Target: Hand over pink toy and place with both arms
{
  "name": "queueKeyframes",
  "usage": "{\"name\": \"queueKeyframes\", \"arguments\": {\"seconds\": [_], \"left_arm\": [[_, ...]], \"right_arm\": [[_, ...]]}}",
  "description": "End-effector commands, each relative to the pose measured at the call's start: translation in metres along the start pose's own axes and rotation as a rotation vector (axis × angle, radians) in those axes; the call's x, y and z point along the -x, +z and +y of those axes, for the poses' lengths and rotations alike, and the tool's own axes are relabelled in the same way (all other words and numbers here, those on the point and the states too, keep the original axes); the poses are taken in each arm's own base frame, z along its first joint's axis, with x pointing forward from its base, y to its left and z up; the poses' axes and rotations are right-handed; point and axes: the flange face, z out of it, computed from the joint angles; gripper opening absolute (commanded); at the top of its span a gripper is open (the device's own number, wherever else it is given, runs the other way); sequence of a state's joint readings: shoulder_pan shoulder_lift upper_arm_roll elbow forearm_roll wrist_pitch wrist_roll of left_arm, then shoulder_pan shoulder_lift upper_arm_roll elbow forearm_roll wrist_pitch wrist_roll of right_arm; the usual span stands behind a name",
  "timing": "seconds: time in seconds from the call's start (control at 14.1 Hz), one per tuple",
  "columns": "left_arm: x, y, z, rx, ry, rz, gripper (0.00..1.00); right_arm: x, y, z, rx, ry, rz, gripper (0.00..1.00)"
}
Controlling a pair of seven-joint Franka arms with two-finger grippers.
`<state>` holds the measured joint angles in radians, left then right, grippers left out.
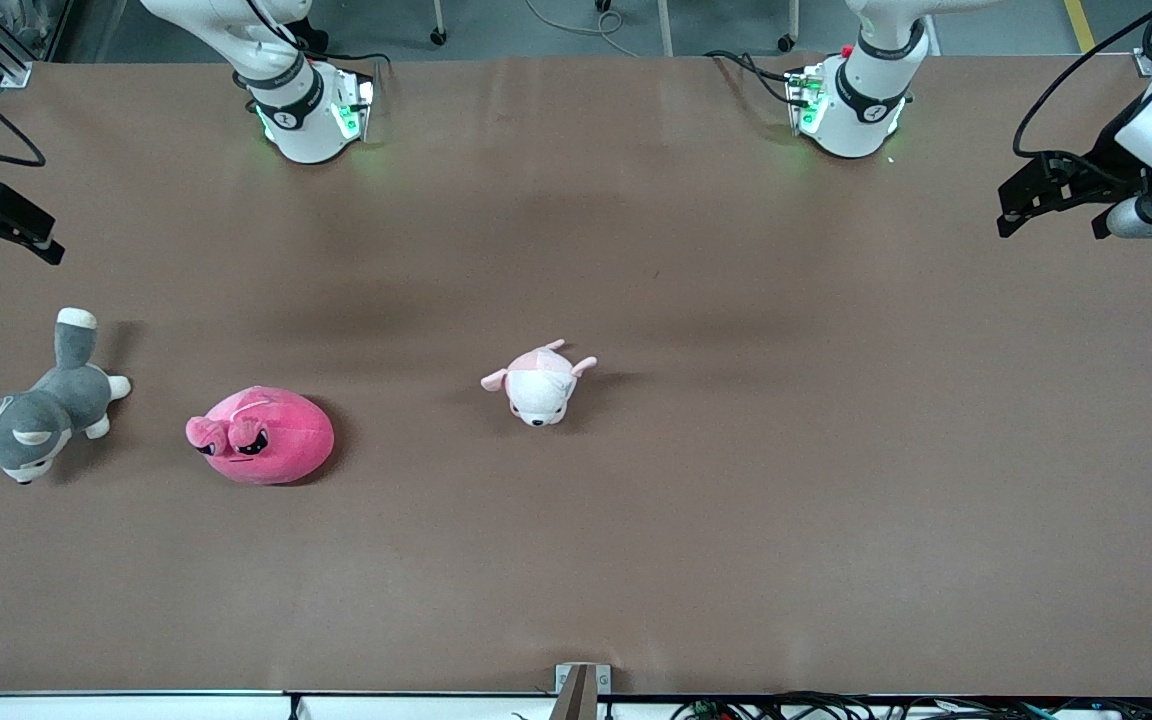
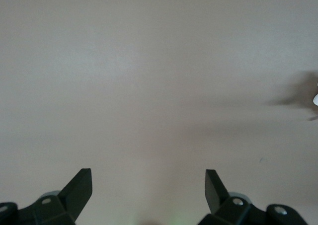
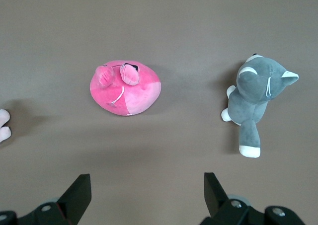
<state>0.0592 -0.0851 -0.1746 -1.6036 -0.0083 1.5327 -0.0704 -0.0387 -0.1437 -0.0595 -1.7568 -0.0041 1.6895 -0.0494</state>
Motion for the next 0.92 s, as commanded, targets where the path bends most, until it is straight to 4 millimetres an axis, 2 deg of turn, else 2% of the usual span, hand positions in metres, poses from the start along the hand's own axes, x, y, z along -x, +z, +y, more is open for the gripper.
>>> {"name": "queueKeyframes", "arguments": {"seconds": [0.0, 0.14, 0.35, 0.57, 0.85], "left_arm": [[-0.002, -0.005, -0.002, 0.001, 0.001, 0.004, 1.0], [-0.002, -0.009, -0.002, 0.0, 0.001, 0.014, 1.0], [-0.003, -0.008, -0.002, 0.002, 0.007, 0.01, 1.0], [-0.002, -0.009, -0.003, 0.001, 0.006, 0.007, 1.0], [-0.002, -0.009, -0.003, 0.0, 0.007, 0.006, 1.0]], "right_arm": [[0.018, 0.003, -0.009, 0.011, -0.007, 0.023, 1.0], [0.017, 0.002, -0.009, 0.023, -0.015, 0.027, 1.0], [0.012, -0.011, -0.008, 0.019, -0.004, 0.056, 1.0], [0.01, -0.01, -0.01, 0.019, -0.011, 0.056, 1.0], [0.005, -0.01, -0.022, 0.025, -0.045, 0.067, 1.0]]}}
